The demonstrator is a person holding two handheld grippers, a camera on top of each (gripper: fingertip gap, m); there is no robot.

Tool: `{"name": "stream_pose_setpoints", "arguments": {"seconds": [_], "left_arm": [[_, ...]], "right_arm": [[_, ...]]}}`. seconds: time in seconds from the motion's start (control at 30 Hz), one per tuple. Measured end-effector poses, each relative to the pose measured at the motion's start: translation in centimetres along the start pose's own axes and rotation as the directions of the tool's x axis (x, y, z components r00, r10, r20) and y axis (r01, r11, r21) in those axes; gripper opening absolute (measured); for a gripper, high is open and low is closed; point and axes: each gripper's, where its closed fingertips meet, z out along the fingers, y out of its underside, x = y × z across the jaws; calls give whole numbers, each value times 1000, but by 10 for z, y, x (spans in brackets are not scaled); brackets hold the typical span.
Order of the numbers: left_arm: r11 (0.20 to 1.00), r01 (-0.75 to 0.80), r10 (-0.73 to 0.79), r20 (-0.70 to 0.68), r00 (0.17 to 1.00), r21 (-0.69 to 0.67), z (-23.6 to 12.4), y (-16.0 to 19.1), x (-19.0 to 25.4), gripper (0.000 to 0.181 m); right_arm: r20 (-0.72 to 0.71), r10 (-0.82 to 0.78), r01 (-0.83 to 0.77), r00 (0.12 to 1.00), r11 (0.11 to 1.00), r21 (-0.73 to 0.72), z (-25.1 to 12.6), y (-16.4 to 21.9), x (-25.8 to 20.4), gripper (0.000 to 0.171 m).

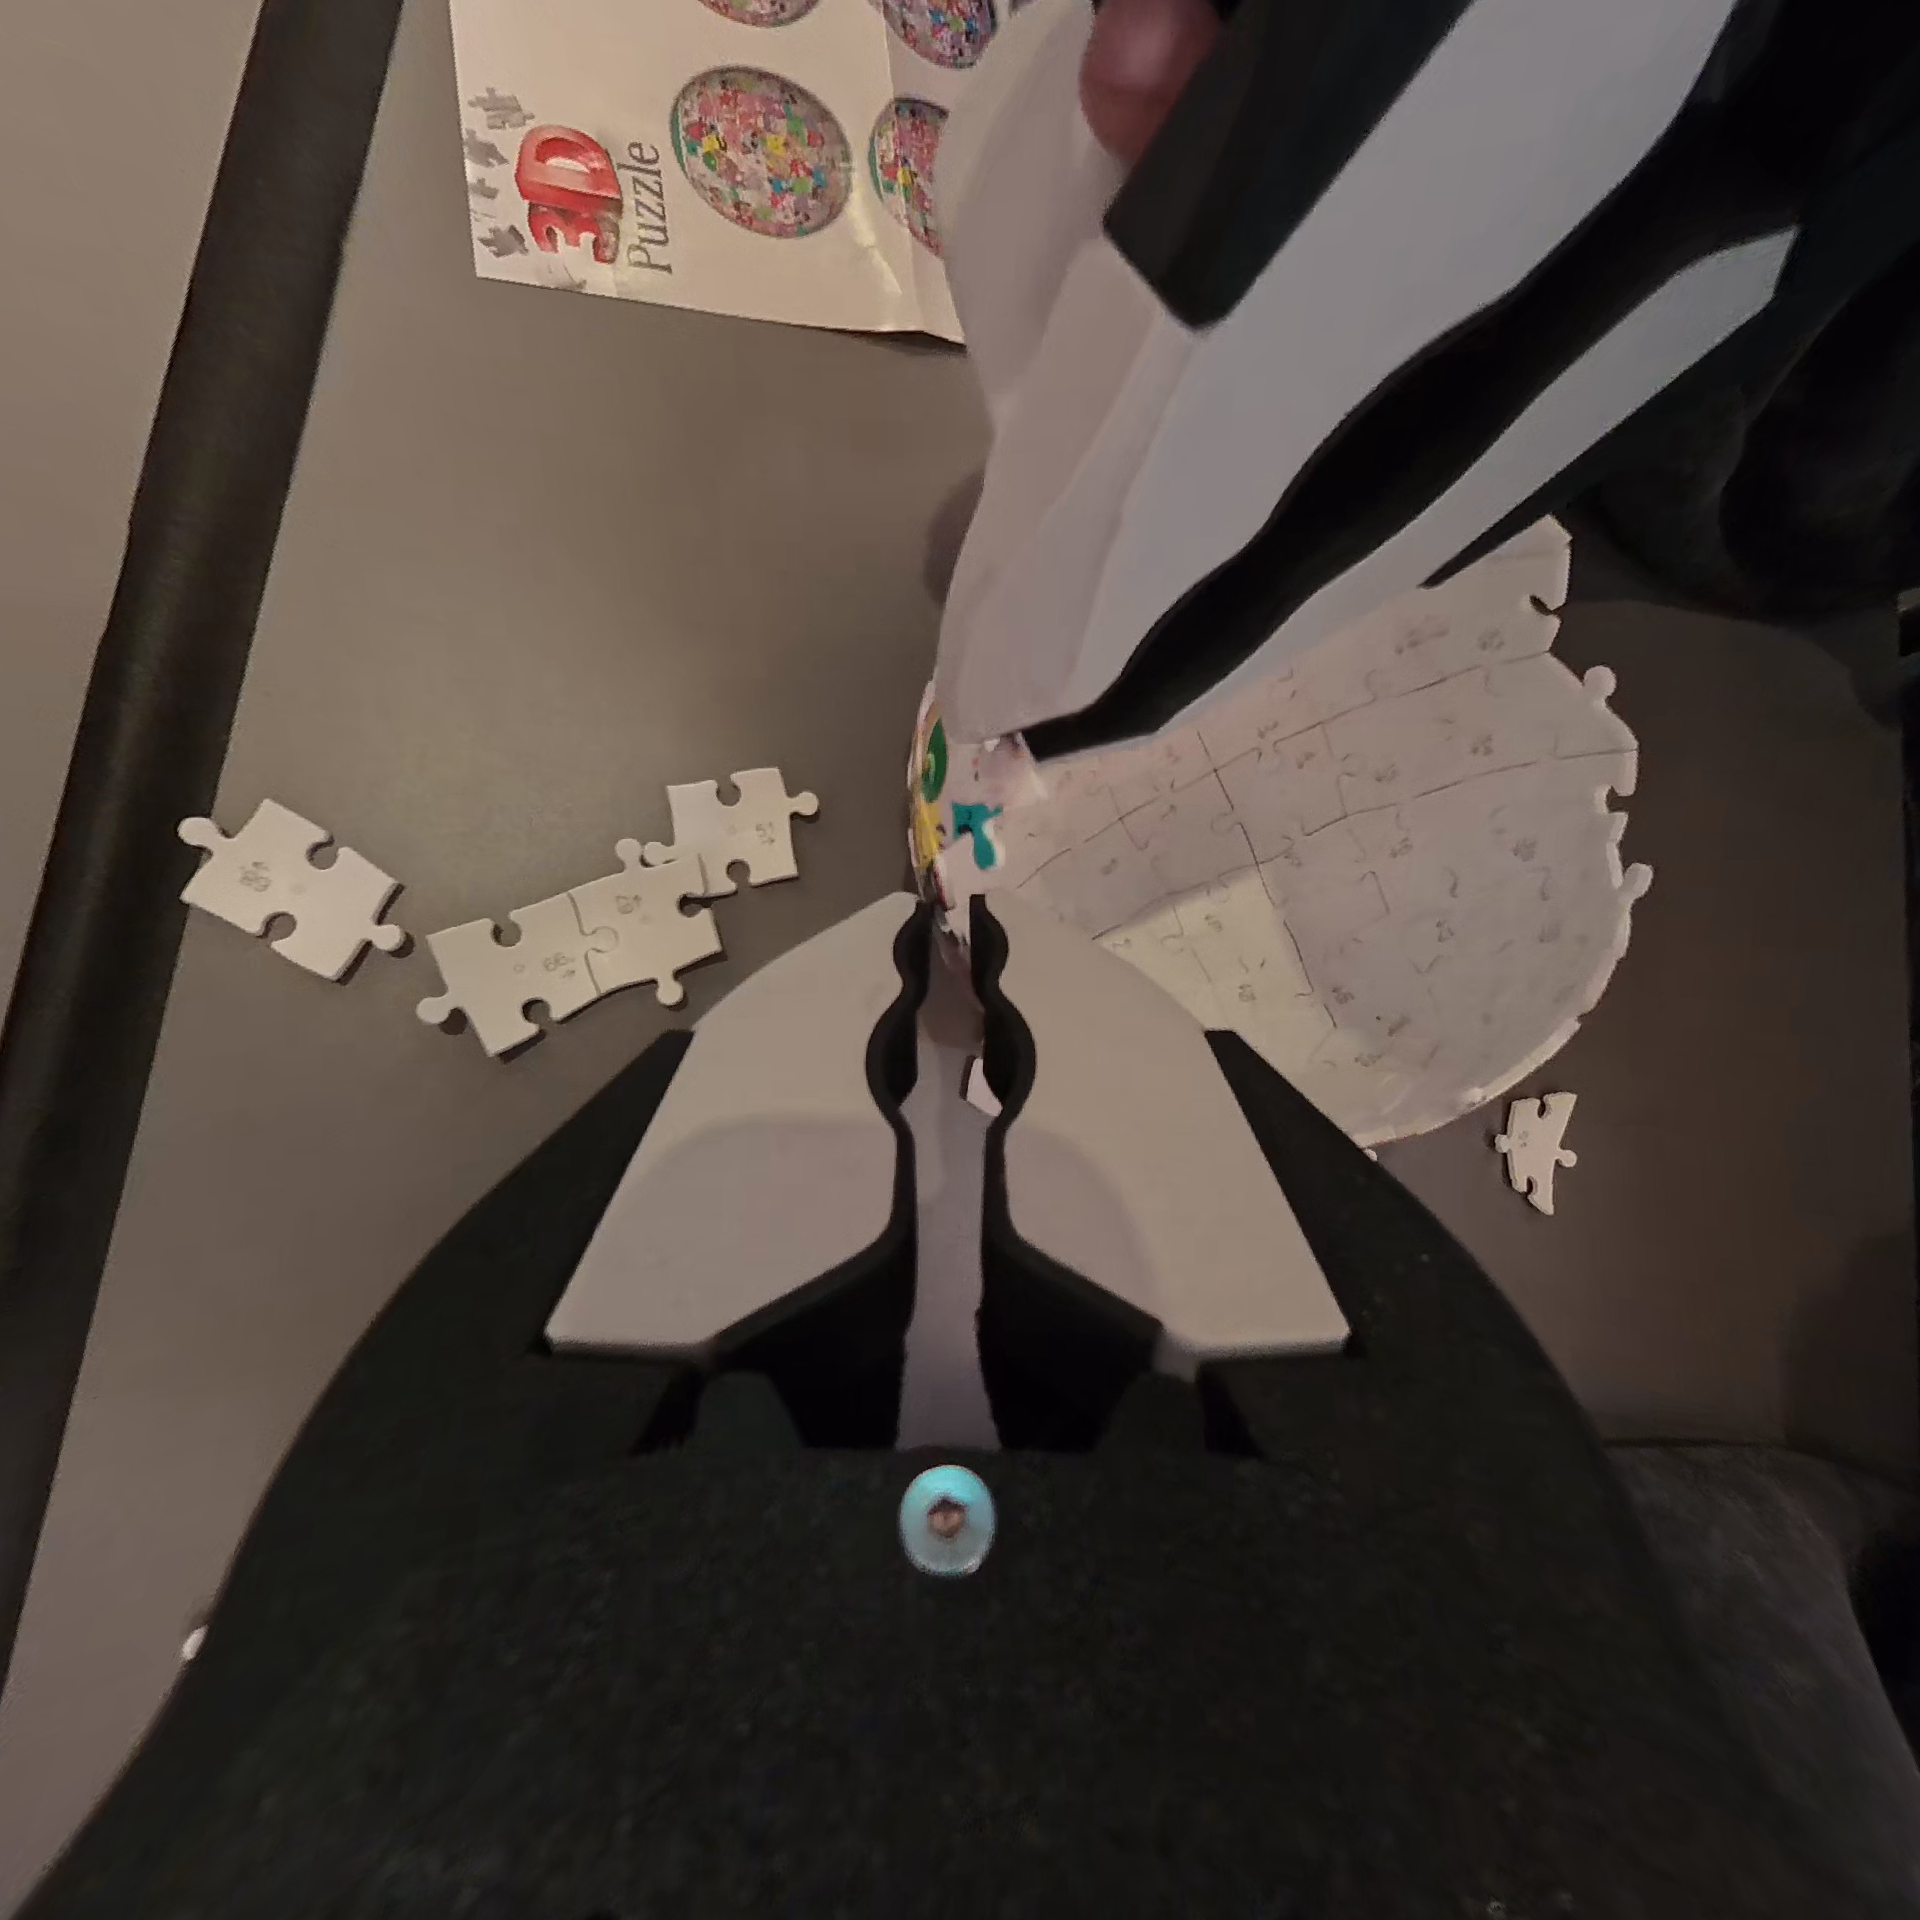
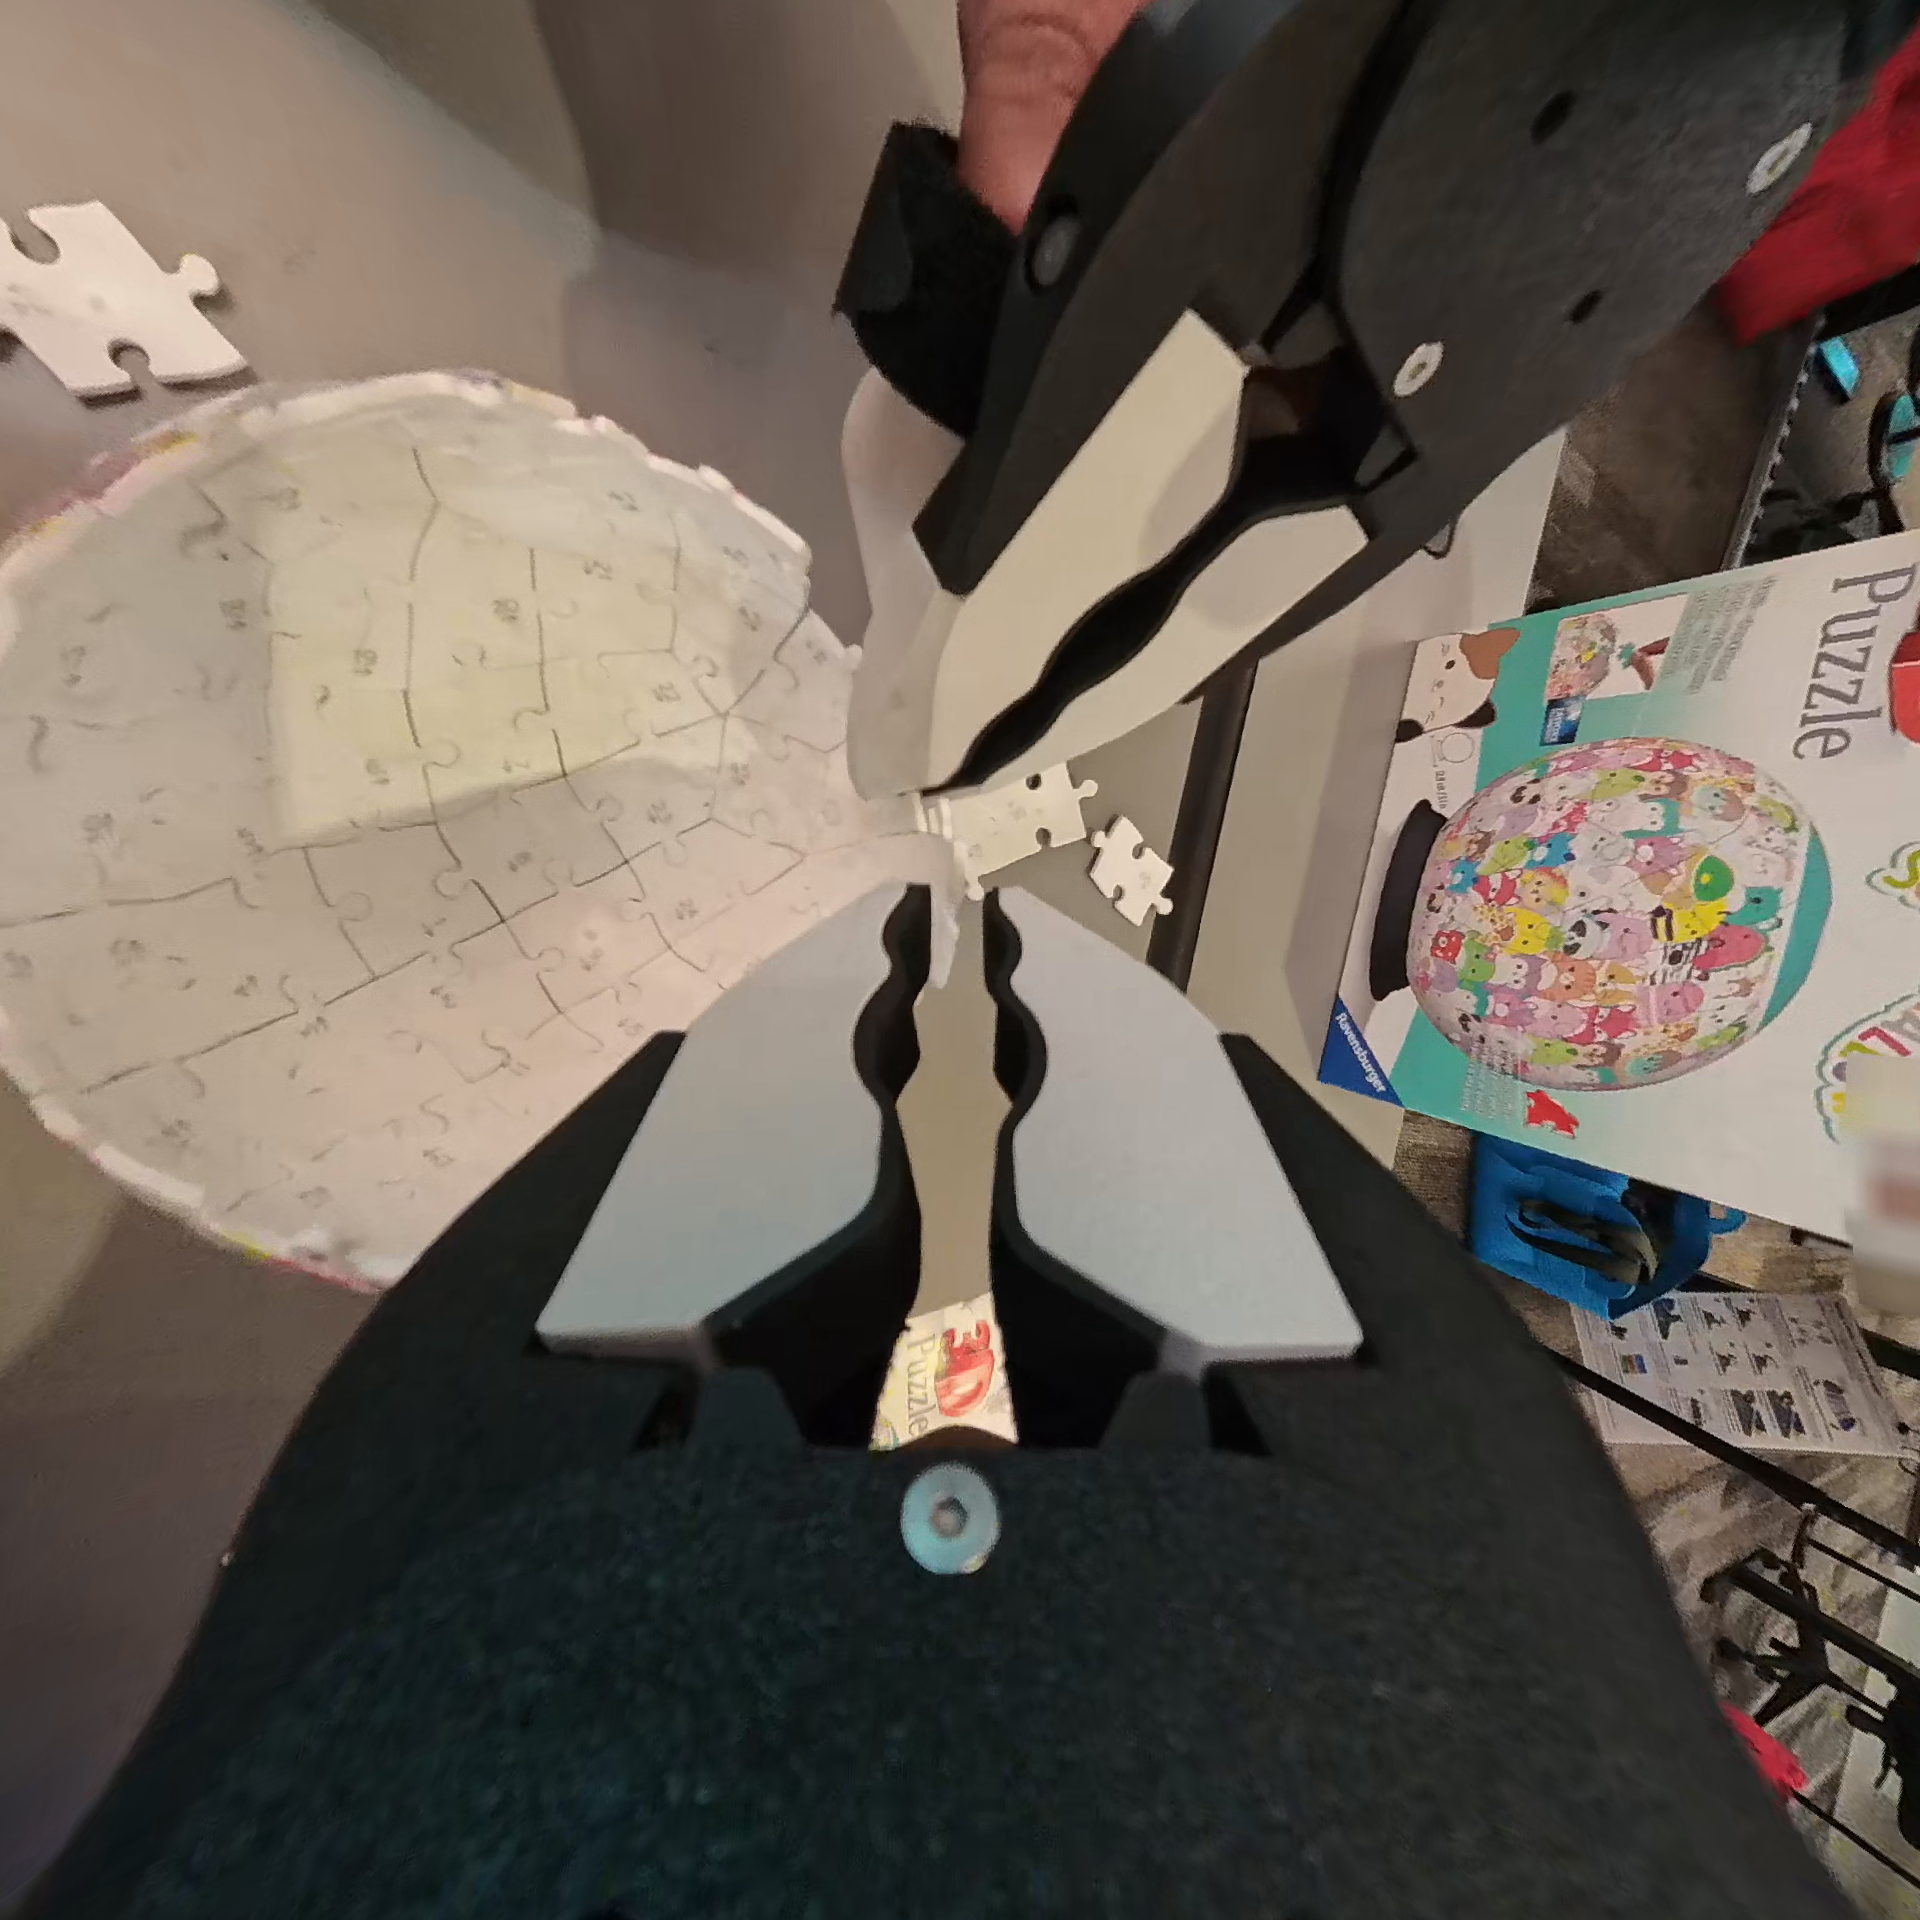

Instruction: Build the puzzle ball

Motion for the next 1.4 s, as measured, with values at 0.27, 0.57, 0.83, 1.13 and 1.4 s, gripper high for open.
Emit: {"name": "stream_pose_setpoints", "arguments": {"seconds": [0.27,0.57,0.83,1.13,1.4], "left_arm": [[1000,-11,11,16,1000,-2,0,-1,0,6],[1000,-14,14,20,1000,-6,1,-1,0,8],[1000,-2,2,-6,1000,11,-1,-3,2,9],[1000,-5,5,15,1000,13,-5,-3,-1,10],[1000,-10,10,11,1000,-9,-3,0,1,14]], "right_arm": [[-28,-29,28,999,999,-44,8,3,2,7],[-34,-66,64,997,996,-58,9,3,0,5],[-34,-49,48,998,998,-38,6,2,2,7],[-31,5,-4,1000,999,35,-17,0,7,11],[-147,157,-137,977,981,137,-60,1,33,15]]}}
